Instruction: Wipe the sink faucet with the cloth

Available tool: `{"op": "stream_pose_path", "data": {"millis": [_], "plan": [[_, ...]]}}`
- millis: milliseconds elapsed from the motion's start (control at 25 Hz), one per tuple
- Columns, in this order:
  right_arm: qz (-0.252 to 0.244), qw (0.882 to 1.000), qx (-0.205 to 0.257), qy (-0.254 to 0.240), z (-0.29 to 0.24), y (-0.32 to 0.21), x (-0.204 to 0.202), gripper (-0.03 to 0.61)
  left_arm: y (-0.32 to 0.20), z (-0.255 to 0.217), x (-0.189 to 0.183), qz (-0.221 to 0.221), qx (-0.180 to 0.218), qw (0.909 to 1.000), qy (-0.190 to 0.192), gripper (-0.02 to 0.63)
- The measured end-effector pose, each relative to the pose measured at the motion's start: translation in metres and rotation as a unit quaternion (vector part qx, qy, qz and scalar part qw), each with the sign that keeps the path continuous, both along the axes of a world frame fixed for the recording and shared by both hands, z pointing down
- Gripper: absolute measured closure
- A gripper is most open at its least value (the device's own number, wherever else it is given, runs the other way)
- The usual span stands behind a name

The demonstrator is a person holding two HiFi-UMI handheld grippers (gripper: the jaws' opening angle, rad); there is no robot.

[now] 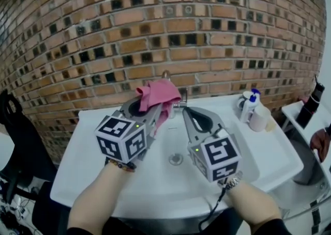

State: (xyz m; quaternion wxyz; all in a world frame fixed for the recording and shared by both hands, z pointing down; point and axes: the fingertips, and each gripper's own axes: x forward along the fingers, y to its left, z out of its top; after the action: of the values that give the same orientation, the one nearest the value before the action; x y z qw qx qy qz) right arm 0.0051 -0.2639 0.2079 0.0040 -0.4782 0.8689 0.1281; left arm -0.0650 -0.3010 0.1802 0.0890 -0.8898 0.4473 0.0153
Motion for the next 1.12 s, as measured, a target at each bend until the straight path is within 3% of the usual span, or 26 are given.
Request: {"op": "stream_pose_path", "data": {"millis": [600,1120], "plan": [[-0.008,1.0,-0.011,0.023,0.002,-0.033,-0.001,0.568,-0.035,-0.024,0.004,0.005,0.015,0.9999,-0.002,0.509],[-0.011,1.0,-0.01,0.004,0.002,-0.044,-0.004,0.566,-0.066,-0.048,-0.002,-0.01,0.032,0.9994,-0.004,0.509]]}}
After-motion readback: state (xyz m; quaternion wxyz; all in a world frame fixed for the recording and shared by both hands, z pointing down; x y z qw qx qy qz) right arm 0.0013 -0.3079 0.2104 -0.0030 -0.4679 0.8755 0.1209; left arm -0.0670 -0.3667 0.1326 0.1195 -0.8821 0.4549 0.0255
